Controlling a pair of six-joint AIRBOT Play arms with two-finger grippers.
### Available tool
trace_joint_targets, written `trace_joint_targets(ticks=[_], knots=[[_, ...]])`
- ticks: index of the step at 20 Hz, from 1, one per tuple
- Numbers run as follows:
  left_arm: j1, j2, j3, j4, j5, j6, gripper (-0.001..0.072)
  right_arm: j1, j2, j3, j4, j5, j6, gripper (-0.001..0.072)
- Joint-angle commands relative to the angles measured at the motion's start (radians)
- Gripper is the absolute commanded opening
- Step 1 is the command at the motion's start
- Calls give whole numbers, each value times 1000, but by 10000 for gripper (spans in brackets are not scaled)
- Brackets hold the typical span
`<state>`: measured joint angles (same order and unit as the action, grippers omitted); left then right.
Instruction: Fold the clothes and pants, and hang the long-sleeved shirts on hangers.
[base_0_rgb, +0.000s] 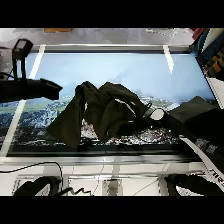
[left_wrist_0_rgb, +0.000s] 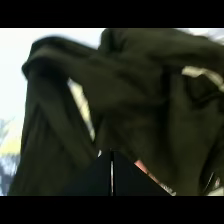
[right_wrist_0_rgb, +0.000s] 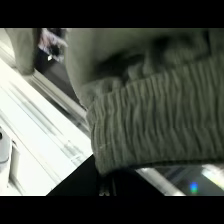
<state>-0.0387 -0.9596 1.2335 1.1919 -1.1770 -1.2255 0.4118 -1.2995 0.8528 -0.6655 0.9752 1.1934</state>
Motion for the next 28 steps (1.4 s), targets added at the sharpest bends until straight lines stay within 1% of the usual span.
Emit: trace_joint_targets(ticks=[1,3,4,6,8,9,10,11,14,19,22,25,26,27,28], knots=[[105,8,-194,-1,-157,-42,17,0,9,58,-41,-27,-5,37],[146,48,-373,-64,-162,-43,17,0,9,58,-45,-33,-5,37],[163,82,-455,-83,-138,-50,18,0,9,58,-47,-33,-5,37],[204,186,-620,-85,-37,-138,18,0,9,58,-47,-34,-5,37],[246,257,-742,-82,8,-228,22,0,9,58,-46,-47,-6,37],[259,268,-789,-84,-1,-238,189,0,9,58,-46,-58,-5,37],[260,267,-823,-94,-11,-244,527,0,9,58,-46,-69,-5,37],[260,267,-850,-115,-12,-270,614,0,9,58,-46,-78,-6,37],[259,267,-906,-204,20,-271,596,0,9,58,-47,-79,-5,37],[259,267,-990,-290,106,-271,596,0,9,58,-47,-82,-5,37],[259,267,-1048,-332,208,-271,597,0,9,58,-47,-96,-5,37],[259,267,-1076,-349,353,-272,593,0,9,58,-47,-104,-5,37],[259,267,-1077,-348,387,-280,530,0,9,58,-48,-105,-6,37],[259,266,-1077,-349,406,-289,493,-1,9,59,-49,-105,-6,37],[259,256,-1077,-356,415,-289,493,-1,9,59,-51,-105,-6,37]])
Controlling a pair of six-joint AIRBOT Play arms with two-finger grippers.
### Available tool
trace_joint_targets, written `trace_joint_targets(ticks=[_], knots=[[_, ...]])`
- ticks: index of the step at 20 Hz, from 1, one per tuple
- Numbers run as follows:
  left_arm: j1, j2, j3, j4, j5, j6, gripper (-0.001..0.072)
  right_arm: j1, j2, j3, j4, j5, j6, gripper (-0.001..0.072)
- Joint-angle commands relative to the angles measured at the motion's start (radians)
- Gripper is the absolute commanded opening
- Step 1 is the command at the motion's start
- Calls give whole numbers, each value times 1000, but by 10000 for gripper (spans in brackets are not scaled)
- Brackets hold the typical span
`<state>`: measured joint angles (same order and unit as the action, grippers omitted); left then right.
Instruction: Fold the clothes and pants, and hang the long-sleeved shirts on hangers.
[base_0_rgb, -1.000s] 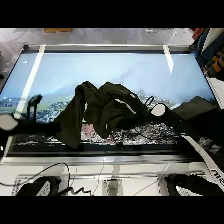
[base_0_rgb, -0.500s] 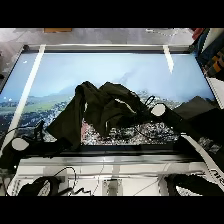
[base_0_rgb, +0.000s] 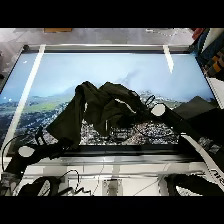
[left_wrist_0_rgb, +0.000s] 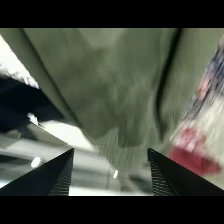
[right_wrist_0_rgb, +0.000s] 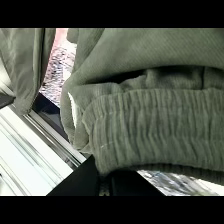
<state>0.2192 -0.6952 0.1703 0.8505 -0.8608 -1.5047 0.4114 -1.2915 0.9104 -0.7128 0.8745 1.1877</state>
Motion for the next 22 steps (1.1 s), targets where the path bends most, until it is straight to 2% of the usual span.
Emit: trace_joint_targets(ticks=[1,4,5,6,7,9,10,12,15,18,22], knots=[[0,-26,-14,-15,98,-10,493,0,1,1,-3,-5,0,37],[0,-116,-14,-84,98,-5,493,0,1,1,-9,-4,0,37],[0,-147,-14,-135,99,27,493,0,1,1,-12,-4,0,37],[0,-177,-14,-197,99,97,484,0,1,1,-18,-4,0,37],[1,-204,-13,-254,100,155,409,0,1,1,-24,-4,0,37],[1,-231,-12,-356,117,232,175,0,1,3,-31,-4,0,37],[1,-233,-8,-388,127,253,33,0,1,10,-44,-5,0,37],[3,-233,27,-412,154,283,18,-7,1,50,-128,-10,12,37],[6,-233,166,-410,218,283,17,-110,1,150,-270,-12,166,36],[62,-246,383,-402,264,282,14,-302,2,262,-282,15,206,36],[195,-330,695,-349,247,252,13,-561,3,436,-273,126,215,36]])
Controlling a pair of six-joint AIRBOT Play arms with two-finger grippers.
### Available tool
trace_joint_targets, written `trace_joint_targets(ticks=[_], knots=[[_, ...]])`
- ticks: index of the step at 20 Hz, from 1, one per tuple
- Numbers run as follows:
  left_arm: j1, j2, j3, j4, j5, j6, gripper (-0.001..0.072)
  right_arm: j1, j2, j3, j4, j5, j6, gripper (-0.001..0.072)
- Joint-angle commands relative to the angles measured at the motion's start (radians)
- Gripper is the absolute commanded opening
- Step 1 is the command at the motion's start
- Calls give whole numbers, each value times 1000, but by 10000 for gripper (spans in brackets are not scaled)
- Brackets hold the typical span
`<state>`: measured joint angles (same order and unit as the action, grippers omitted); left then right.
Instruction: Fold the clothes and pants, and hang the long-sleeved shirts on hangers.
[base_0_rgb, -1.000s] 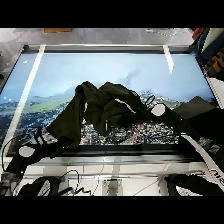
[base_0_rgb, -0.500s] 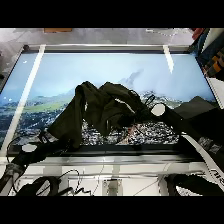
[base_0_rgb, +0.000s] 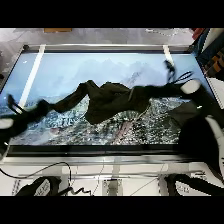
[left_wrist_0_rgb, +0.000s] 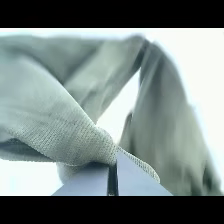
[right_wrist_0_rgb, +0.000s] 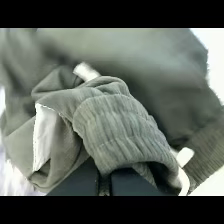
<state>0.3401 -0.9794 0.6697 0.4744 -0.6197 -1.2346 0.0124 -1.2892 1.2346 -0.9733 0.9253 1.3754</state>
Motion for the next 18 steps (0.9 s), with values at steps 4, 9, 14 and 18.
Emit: trace_joint_targets(ticks=[4,9,14,18], knots=[[146,-148,453,56,-60,-45,13,-303,1,298,-4,155,26,35],[179,-289,777,81,-82,-153,11,-327,-16,531,-16,78,55,32],[281,-341,921,346,-336,-158,14,-364,-28,622,-185,274,-16,33],[373,-376,914,499,-604,147,15,-413,-33,547,-290,543,-70,32]])
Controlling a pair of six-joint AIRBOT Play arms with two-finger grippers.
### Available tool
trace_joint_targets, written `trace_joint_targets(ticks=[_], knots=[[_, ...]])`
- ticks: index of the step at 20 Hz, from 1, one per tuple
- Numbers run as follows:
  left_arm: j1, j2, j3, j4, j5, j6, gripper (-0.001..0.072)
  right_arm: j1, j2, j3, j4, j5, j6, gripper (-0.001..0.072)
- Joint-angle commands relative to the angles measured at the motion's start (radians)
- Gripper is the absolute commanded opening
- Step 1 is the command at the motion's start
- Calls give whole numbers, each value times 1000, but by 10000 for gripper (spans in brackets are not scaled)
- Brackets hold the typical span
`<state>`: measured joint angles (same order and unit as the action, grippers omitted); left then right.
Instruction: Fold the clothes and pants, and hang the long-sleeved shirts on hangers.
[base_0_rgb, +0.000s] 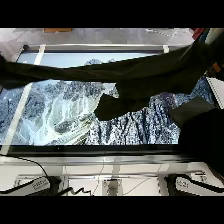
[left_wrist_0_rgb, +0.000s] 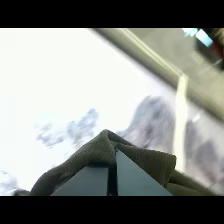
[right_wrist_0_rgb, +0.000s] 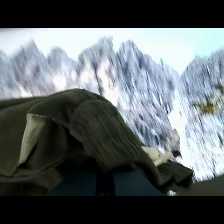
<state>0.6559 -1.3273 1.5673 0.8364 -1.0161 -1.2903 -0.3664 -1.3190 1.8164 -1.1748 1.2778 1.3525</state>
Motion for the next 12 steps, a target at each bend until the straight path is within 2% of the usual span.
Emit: trace_joint_targets(ticks=[1,3,6,10,12], knots=[[68,-44,8,170,-285,281,15,-47,-1,-89,-85,209,-47,32],[90,-67,-35,201,-357,325,15,-58,27,-231,-79,201,-54,31],[132,-68,-117,284,-423,408,14,-59,112,-441,-82,212,-132,30],[195,-67,-257,334,-480,539,15,-59,182,-632,-97,420,-200,31],[202,-67,-319,448,-485,548,15,-59,212,-705,-133,500,-227,32]])
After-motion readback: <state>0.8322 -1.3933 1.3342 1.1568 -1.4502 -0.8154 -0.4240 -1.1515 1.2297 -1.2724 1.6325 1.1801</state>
